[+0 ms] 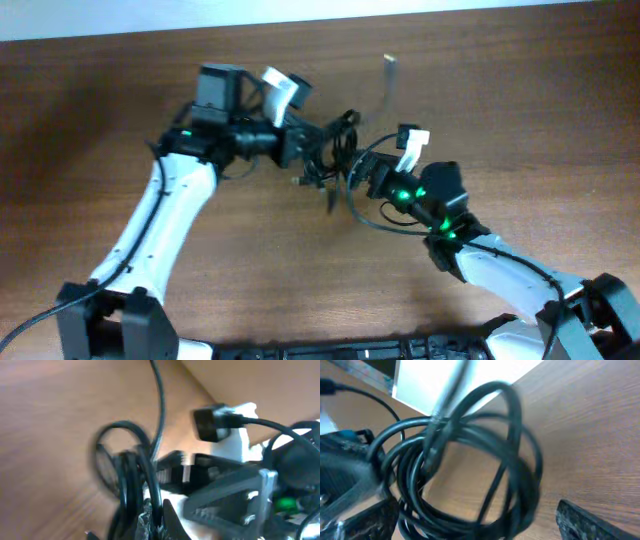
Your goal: Untangle cables
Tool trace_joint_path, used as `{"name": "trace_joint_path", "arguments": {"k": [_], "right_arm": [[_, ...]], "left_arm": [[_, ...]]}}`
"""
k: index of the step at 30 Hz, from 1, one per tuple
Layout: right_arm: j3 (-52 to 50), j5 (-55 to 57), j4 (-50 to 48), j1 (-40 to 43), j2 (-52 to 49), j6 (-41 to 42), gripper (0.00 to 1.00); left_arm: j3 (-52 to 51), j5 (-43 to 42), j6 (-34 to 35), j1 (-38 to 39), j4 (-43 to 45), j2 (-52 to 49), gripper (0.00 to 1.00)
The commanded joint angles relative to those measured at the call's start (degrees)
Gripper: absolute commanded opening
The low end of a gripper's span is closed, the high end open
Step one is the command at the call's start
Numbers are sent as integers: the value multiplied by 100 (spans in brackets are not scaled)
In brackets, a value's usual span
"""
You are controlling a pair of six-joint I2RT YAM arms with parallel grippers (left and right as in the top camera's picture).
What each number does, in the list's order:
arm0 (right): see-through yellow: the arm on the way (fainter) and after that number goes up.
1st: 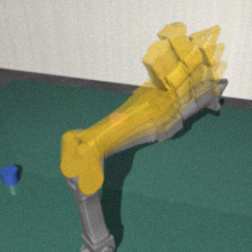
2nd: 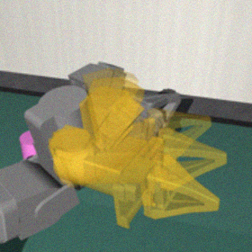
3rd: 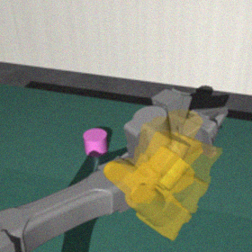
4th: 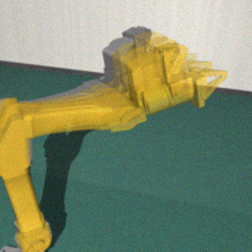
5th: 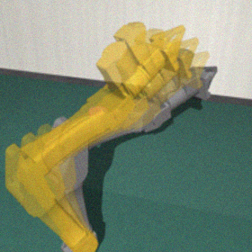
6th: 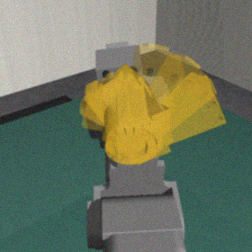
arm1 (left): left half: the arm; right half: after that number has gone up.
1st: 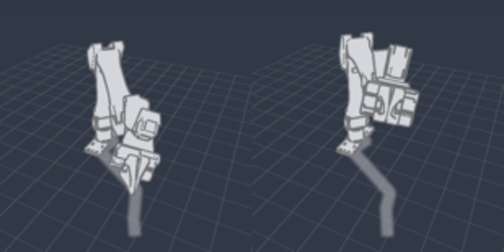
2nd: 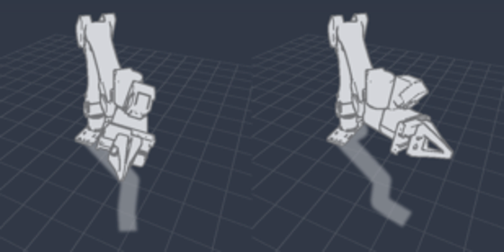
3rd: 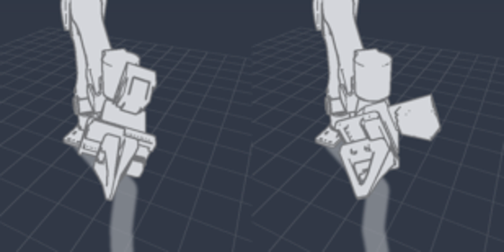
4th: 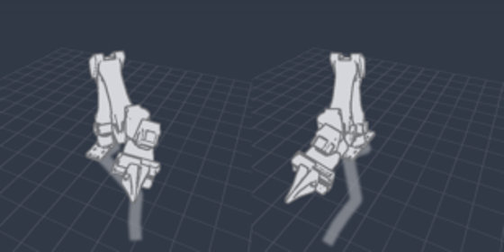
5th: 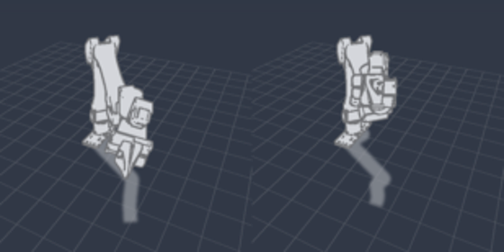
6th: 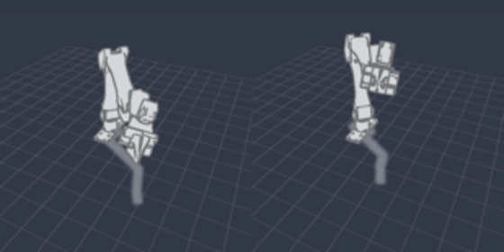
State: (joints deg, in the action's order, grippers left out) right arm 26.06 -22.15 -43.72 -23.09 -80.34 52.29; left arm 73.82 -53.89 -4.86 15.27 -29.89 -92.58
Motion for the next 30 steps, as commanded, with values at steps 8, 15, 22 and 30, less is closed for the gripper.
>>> {"name": "trace_joint_path", "arguments": {"k": [8, 15, 22, 30], "right_arm": [[31, -2385, -127, 866, 214, -247, 96], [31, -881, -20, 83, 2, -1945, 31], [33, -1875, 1530, 601, 9, -822, 4], [129, -2216, 2726, 575, 9, -103, 4]], "left_arm": [[48, -1279, -2312, -802, -885, 219, 0], [48, -2566, -2306, -831, -1169, 219, 0], [50, -133, -1338, -848, -837, 219, 96], [48, 3781, -1930, 758, -315, 216, 96]]}}
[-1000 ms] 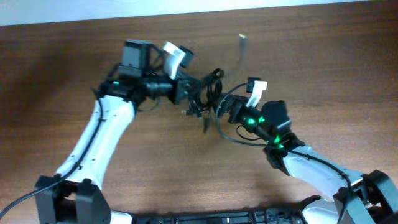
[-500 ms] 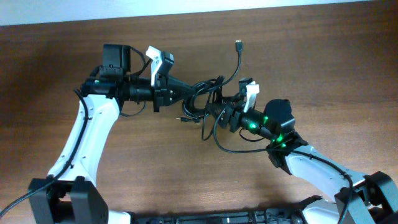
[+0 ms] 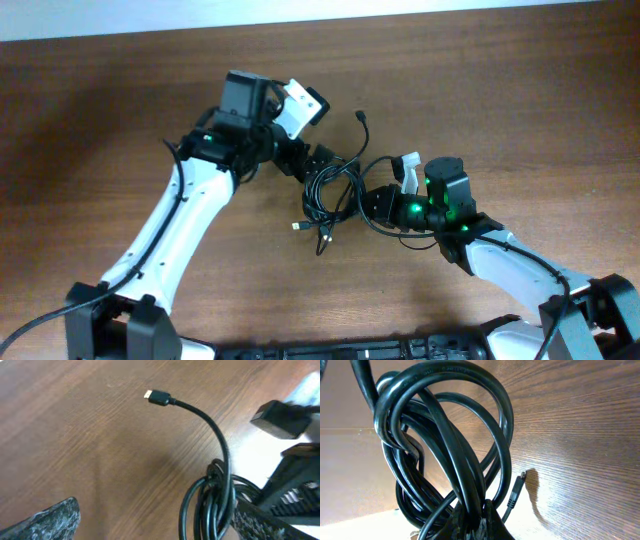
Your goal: Untangle cables
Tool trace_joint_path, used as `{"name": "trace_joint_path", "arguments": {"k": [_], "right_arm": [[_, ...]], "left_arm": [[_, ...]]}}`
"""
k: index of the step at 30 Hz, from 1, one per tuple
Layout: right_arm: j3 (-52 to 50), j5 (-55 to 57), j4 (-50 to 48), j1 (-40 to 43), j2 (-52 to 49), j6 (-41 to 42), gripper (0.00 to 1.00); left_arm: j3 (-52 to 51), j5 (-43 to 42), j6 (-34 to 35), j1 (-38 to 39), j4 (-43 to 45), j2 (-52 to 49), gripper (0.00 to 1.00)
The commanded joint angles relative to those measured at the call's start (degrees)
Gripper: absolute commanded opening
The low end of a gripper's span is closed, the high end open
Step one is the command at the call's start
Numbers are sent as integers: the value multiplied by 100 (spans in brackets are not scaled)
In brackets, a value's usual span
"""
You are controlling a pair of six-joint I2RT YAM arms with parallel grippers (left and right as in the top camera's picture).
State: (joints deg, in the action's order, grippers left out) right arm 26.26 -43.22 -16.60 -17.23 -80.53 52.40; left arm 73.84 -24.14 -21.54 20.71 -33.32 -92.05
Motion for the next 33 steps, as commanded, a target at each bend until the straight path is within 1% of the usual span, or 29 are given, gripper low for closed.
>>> {"name": "trace_joint_path", "arguments": {"k": [1, 2, 3, 4, 5, 6, 7, 9, 10, 11, 13, 14, 15, 16, 17, 18, 19, 20, 23, 24, 25, 26, 27, 28, 29, 30, 31, 32, 33], "right_arm": [[109, 4, 35, -11, 28, -114, 4], [109, 39, 28, -11, 28, -114, 4], [109, 35, 31, -11, 28, -114, 4], [109, 37, 31, -11, 28, -111, 4], [109, 42, 31, -11, 28, -114, 4], [109, 42, 31, -11, 28, -114, 4], [109, 37, 31, -11, 28, -111, 4], [109, 35, 31, -11, 28, -111, 4], [109, 7, 28, -11, 28, -111, 4], [109, -9, 26, -83, 28, -114, 4], [109, 17, -13, -267, 28, -129, 4], [109, 17, -33, -273, 28, -269, 4], [107, 15, -31, -273, 28, -400, 4], [107, 15, -11, -262, 28, -831, 4], [107, 39, 74, -210, 28, -1292, 4], [107, 57, 234, -55, 28, -1720, 4], [107, 59, 374, 107, 31, -2022, 4], [107, 31, 490, 321, 35, -2092, 4], [107, -35, 490, 903, 57, -2046, 4], [107, -35, 487, 938, 55, -2046, 4], [107, -57, 487, 938, 55, -2046, 4], [107, -83, 483, 938, 55, -2046, 13], [107, -240, 431, 931, 55, -2050, 33], [107, -428, 238, 927, 55, -2055, 63], [107, -595, -144, 925, 55, -2070, 81], [107, -761, -1003, 881, 55, -2068, 94], [107, -704, -1696, 719, 55, -2070, 94], [107, -444, -2015, 516, 55, -2065, 94], [107, 101, -2041, 127, 55, -2065, 94]], "left_arm": [[46, 796, -315, 297, 28, 164, 95], [46, 791, -372, 428, 22, 164, 95], [46, 793, -369, 544, 26, 131, 84], [46, 791, -363, 647, 26, 0, 76], [46, 789, -337, 752, 26, -118, 77], [46, 691, -317, 874, 37, -177, 80], [46, 551, -96, 1016, 116, -184, 79], [46, 553, -55, 1198, 122, -361, 75], [46, 597, 0, 1281, 188, -577, 70], [46, 933, 304, 1290, 396, -804, 61], [46, 1054, 376, 1290, 455, -988, 48], [46, 1152, 378, 1290, 444, -1016, 39], [46, 1506, 389, 1287, 413, -1016, 12], [50, 2223, 699, 1255, 420, -1014, 0], [68, 2715, 1110, 1130, 417, -1012, 0], [74, 2981, 1709, 793, 417, -935, 0], [74, 2975, 2188, 463, 415, -850, 0], [74, 2975, 2680, 70, 413, -782, 0], [74, 2616, 4266, -1316, 76, -743, 0], [74, 2022, 4393, -1711, 26, -743, 0], [72, 756, 3989, -1989, 98, -743, 0], [72, -627, 2983, -2068, 291, -743, 0], [72, -2253, 1556, -2026, 348, -743, 0], [72, -3143, 645, -1969, 166, -743, 0], [72, -3534, -24, -1906, -83, -743, 0], [72, -3676, -833, -1753, -457, -743, 0], [72, -3873, -1182, -1626, -588, -743, 0], [72, -4019, -1204, -1530, -592, -743, 0], [72, -4120, -1198, -1414, -588, -743, 0]]}}
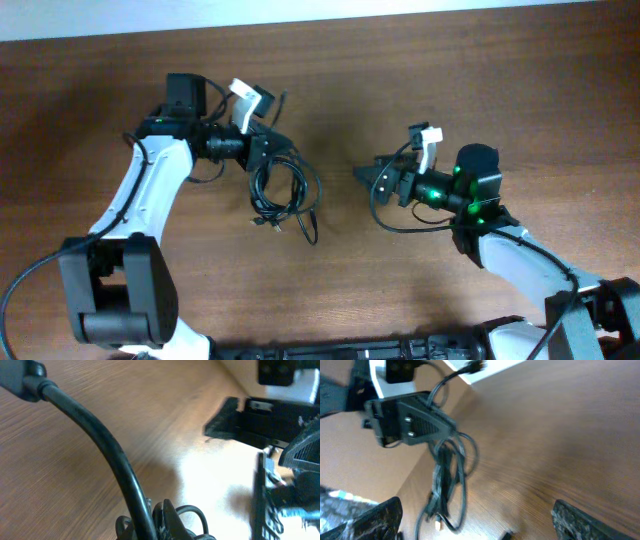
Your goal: Untangle cables
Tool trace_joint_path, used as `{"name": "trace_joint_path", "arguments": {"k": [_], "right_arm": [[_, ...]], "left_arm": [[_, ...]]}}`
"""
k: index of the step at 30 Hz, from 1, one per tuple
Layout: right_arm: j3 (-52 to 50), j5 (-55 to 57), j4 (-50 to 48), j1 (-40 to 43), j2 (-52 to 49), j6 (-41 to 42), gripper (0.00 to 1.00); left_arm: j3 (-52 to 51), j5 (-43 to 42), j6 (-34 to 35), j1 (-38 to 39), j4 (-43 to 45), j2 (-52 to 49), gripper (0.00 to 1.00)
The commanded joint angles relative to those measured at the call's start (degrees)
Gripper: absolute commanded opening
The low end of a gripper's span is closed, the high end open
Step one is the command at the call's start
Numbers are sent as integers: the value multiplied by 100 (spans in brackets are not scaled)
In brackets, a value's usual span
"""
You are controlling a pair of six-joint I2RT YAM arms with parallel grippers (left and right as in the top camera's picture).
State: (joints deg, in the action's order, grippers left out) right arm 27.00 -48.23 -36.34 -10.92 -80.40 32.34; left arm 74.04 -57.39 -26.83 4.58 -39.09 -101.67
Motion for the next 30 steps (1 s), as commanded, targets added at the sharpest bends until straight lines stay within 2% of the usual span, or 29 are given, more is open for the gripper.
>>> {"name": "trace_joint_path", "arguments": {"k": [1, 3, 4, 6, 7, 8, 9, 10, 13, 14, 15, 16, 18, 20, 23, 24, 25, 26, 27, 28, 29, 30], "right_arm": [[33, 756, -61, -715, 39, -59, 93], [33, 1856, 144, -1585, 28, -57, 73], [33, 2319, 341, -1836, 28, -39, 69], [33, 2347, 286, -2177, 28, -39, 68], [33, 2369, 308, -2356, 24, -39, 63], [33, 2483, 345, -2459, 24, -39, 44], [33, 2712, 450, -2474, 24, -39, 18], [33, 2903, 577, -2459, 24, -37, 4], [33, 2924, 1123, -2459, 81, -352, 4], [33, 2968, 1517, -2459, 275, -367, 4], [33, 3204, 1908, -2459, 566, -411, 4], [33, 3676, 2483, -2459, 1012, -514, 4], [33, 4446, 3447, -2459, 1836, -487, 4], [33, 4835, 3886, -2459, 2201, 35, 4], [33, 5040, 4081, -2459, 2273, 437, 4], [33, 4898, 3947, -2461, 2271, 479, 4], [33, 4441, 3646, -2463, 2264, 452, 4], [33, 3956, 3270, -2470, 2208, 345, 4], [33, 3670, 3001, -2470, 2096, 348, 4], [33, 3386, 2769, -2470, 1985, 345, 4], [33, 3163, 2583, -2470, 1869, 203, 4], [33, 3150, 2601, -2470, 1766, 48, 9]], "left_arm": [[52, -800, -664, 273, -11, 219, 0], [52, -800, -660, 525, -9, 219, 0], [55, -798, -538, 562, 2, 219, 0], [55, -800, -227, 568, 2, 219, 0], [55, -798, -61, 610, 46, 219, 0], [55, -791, 398, 684, 291, 219, 0], [55, -776, 831, 761, 568, 219, 0], [55, -756, 964, 800, 654, 219, 0], [81, 1180, 2302, 560, 887, 365, 0], [81, 2396, 3410, 155, 1051, 568, 0], [81, 3414, 4183, -164, 1040, 669, 0], [81, 3960, 4787, -474, 964, 699, 0], [81, 4072, 5431, -946, 787, 697, 0], [81, 4148, 5442, -977, 721, 697, 0], [81, 5438, 5838, -973, 378, 697, 0], [81, 5331, 5871, -973, 332, 697, 0], [81, 4065, 5355, -942, 420, 697, 0], [79, 2393, 4146, -822, 734, 693, 0], [79, 361, 2573, -579, 894, 691, 0], [79, -579, 1593, -365, 798, 693, 5], [81, -883, 658, 48, 588, 691, 13], [79, -863, 413, 442, 599, 691, 11]]}}
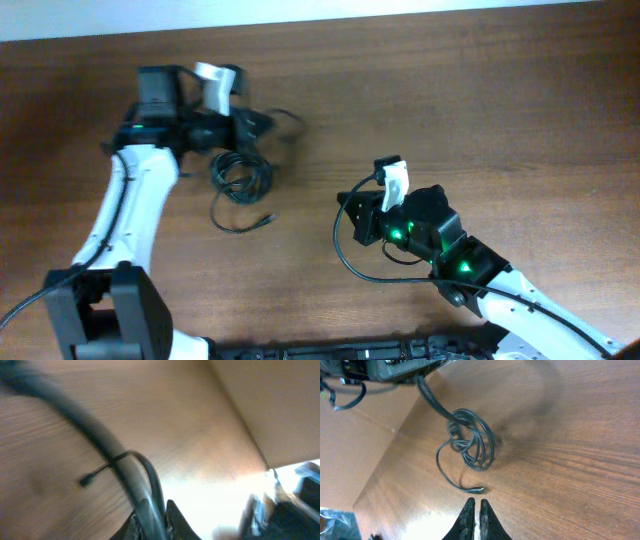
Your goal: Untangle cables
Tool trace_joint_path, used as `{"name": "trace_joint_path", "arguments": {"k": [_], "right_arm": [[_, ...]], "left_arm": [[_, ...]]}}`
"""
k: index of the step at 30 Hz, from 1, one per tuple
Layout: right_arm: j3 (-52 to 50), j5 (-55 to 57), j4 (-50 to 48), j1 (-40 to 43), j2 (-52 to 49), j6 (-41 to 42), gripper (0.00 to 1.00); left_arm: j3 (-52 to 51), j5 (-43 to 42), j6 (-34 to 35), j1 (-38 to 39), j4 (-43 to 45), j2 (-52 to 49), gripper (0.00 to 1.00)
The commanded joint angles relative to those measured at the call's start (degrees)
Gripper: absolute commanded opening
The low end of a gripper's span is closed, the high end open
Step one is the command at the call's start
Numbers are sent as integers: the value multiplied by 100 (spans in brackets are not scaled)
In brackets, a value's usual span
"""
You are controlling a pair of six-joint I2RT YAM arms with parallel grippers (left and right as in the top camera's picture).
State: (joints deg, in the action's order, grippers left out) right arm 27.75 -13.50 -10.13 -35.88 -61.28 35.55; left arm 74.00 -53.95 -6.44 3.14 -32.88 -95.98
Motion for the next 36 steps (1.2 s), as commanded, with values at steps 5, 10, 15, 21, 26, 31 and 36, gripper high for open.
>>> {"name": "trace_joint_path", "arguments": {"k": [5, 10, 15, 21, 26, 31, 36], "right_arm": [[-42, -234, 50, 26, -188, -1735, 75], [-42, 787, 282, 26, -188, -1513, 94], [-42, 841, 472, 26, -188, -1513, 99], [-42, 841, 481, 26, -190, -1515, 99], [-42, 839, 501, 26, -190, -1515, 99], [-42, 837, 752, 26, -188, -1515, 99], [-42, 837, 780, 26, -188, -1515, 99]], "left_arm": [[85, -1370, -1620, 590, 26, 131, 14], [85, 3477, 2334, 605, -1023, 129, 99], [-162, 4588, 3456, 695, -2474, 118, 87], [-1287, 4885, 4909, 726, -1462, 118, 88], [-1322, 4894, 4933, 1086, -1102, 79, 89], [-1322, 5080, 5228, 1108, -1073, -337, 77], [-1322, 5077, 5226, 1113, -1001, -929, 62]]}}
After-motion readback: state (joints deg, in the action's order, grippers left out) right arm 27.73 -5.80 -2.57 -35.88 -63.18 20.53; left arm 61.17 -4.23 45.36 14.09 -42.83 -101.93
